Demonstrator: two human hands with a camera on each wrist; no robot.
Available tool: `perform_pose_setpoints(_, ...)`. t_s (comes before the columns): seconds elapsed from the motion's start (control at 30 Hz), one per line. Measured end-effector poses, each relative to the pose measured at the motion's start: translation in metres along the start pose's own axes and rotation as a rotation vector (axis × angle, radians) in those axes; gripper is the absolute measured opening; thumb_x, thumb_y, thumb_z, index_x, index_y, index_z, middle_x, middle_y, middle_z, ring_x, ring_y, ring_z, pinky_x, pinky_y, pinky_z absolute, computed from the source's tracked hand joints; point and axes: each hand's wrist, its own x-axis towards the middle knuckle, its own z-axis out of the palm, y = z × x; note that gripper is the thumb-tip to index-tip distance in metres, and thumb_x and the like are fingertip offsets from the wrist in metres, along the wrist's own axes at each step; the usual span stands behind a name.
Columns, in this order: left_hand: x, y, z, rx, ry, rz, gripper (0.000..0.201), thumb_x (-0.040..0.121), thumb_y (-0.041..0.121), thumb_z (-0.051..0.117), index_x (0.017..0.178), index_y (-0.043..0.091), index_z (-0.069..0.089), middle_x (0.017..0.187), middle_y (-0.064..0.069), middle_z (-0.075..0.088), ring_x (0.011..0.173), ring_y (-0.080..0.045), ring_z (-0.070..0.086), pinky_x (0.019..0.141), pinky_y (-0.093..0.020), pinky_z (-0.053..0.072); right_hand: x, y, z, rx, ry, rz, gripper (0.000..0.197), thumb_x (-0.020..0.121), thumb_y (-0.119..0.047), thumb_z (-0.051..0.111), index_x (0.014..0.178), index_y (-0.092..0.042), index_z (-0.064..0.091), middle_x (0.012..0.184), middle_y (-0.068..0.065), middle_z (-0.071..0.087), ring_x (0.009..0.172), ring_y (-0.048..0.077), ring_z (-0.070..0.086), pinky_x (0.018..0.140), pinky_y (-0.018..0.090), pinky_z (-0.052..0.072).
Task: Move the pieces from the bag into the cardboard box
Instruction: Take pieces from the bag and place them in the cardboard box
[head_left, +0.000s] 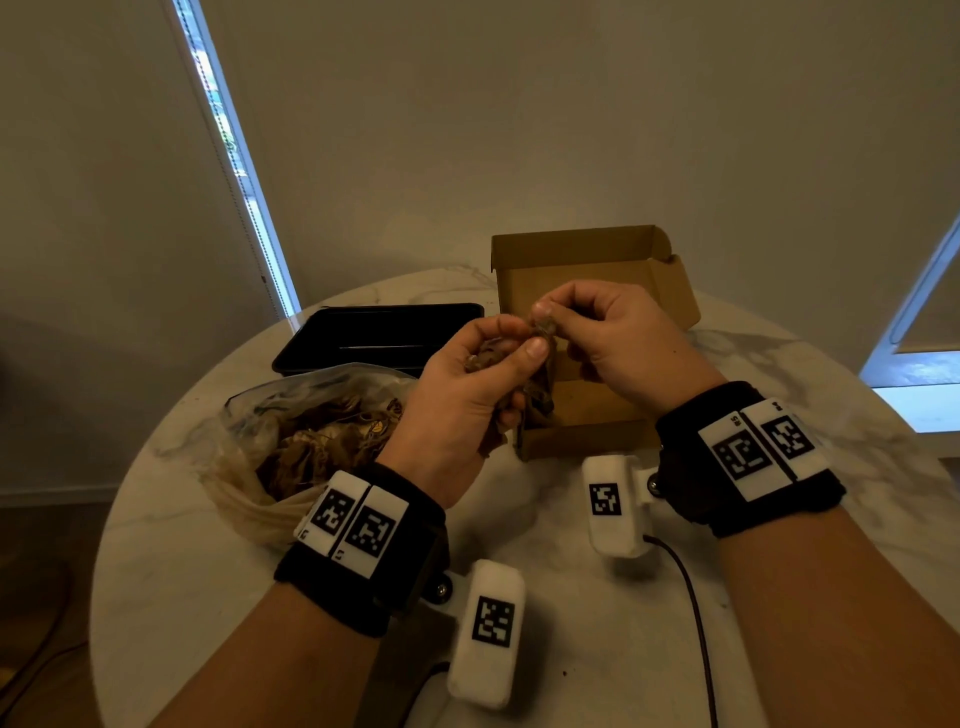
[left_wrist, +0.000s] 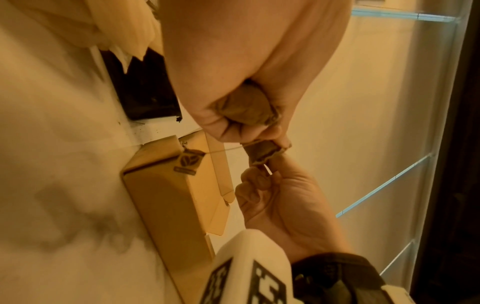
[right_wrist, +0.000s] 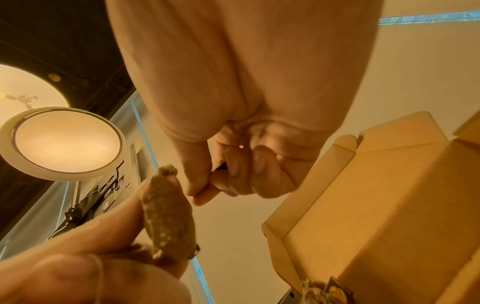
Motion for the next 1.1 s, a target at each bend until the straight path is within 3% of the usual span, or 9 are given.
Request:
perform_pose_setpoints(0.1,0.001,0.001,-0.001,-0.031,0.048,0.031,0.032,0.093,0.009,0.069,0.125,0.014,0.068,0.093,-0.001,0.07,0.062,-0.007,0.054,0.05,-0.016,0.044,-0.003,-0.002,-0.002,0.042,-0.036,0.032,0.016,0.1,-0.021,0.062,0.097,-0.01,0.073,0.057,-0.023,0.062,0.052,-0.009,0.057,0.048,0.006,0.042)
perform_pose_setpoints(0.2,0.003,0.0,-0.004,-0.065,0.154,0.055,0.03,0.094,0.01,0.068,0.124,0.009,0.068,0.09,-0.005,0.068,0.06,-0.007,0.053,0.049,-0.016,0.045,-0.004,-0.002,-0.001,0.062,-0.067,0.066,0.02,0.101,-0.022,0.061,0.105,-0.009,0.076,0.054,-0.018,0.059,0.048,-0.004,0.054,0.047,0.011,0.04)
perform_pose_setpoints(0.3,0.004,-0.002,-0.006,-0.096,0.229,0.046,0.031,0.095,0.012,0.066,0.126,0.007,0.065,0.089,-0.006,0.068,0.057,-0.008,0.055,0.05,-0.017,0.045,-0.002,-0.002,0.001,0.09,-0.111,0.088,0.022,0.103,-0.02,0.057,0.106,-0.019,0.078,0.069,0.008,0.055,0.052,0.008,0.046,0.049,0.025,0.039)
perform_pose_setpoints(0.37,0.005,-0.002,-0.007,-0.097,0.255,0.037,0.029,0.096,0.013,0.066,0.124,0.006,0.065,0.09,-0.007,0.069,0.057,-0.008,0.056,0.05,-0.017,0.045,-0.001,-0.001,0.002,0.086,-0.135,0.095,0.026,0.103,-0.015,0.054,0.107,-0.022,0.079,0.076,0.015,0.055,0.054,0.012,0.045,0.05,0.026,0.041)
perform_pose_setpoints(0.53,0.006,-0.004,-0.007,-0.086,0.303,0.004,0.026,0.095,0.015,0.069,0.119,0.006,0.065,0.088,-0.007,0.07,0.056,-0.008,0.055,0.046,-0.016,0.043,-0.003,-0.001,0.0,0.086,-0.136,0.046,0.021,0.098,-0.017,0.063,0.114,-0.024,0.076,0.082,-0.002,0.071,0.062,0.009,0.052,0.055,0.024,0.043)
perform_pose_setpoints(0.7,0.006,-0.004,-0.006,-0.049,0.275,-0.009,0.021,0.092,0.018,0.072,0.111,0.009,0.07,0.091,-0.008,0.07,0.06,-0.01,0.053,0.049,-0.018,0.042,-0.003,-0.001,0.0,0.118,-0.113,0.069,0.036,0.092,-0.018,0.072,0.127,-0.019,0.065,0.084,-0.004,0.075,0.071,-0.001,0.066,0.06,0.016,0.047)
perform_pose_setpoints(0.8,0.006,-0.006,-0.005,-0.02,0.256,-0.024,0.02,0.094,0.021,0.071,0.11,0.009,0.073,0.089,-0.009,0.068,0.061,-0.009,0.052,0.05,-0.018,0.042,-0.002,0.002,0.001,0.027,-0.115,0.091,0.025,0.092,-0.022,0.072,0.118,-0.02,0.072,0.083,-0.008,0.074,0.071,-0.004,0.065,0.064,0.02,0.046)
perform_pose_setpoints(0.93,0.005,-0.007,-0.005,0.007,0.242,-0.046,0.023,0.093,0.023,0.072,0.111,0.009,0.074,0.083,-0.005,0.068,0.059,-0.009,0.05,0.049,-0.018,0.042,-0.003,0.003,0.001,-0.026,-0.125,0.112,0.004,0.093,-0.024,0.071,0.097,-0.024,0.073,0.086,-0.004,0.072,0.075,0.007,0.066,0.067,0.028,0.054)
perform_pose_setpoints(1.1,0.006,-0.01,-0.007,0.069,0.263,-0.072,0.021,0.093,0.026,0.072,0.11,0.014,0.075,0.091,-0.01,0.063,0.057,-0.009,0.05,0.05,-0.021,0.04,-0.001,0.004,-0.003,-0.038,-0.08,0.18,0.002,0.095,-0.02,0.069,0.095,-0.021,0.067,0.096,0.006,0.075,0.09,0.023,0.074,0.086,0.041,0.062)
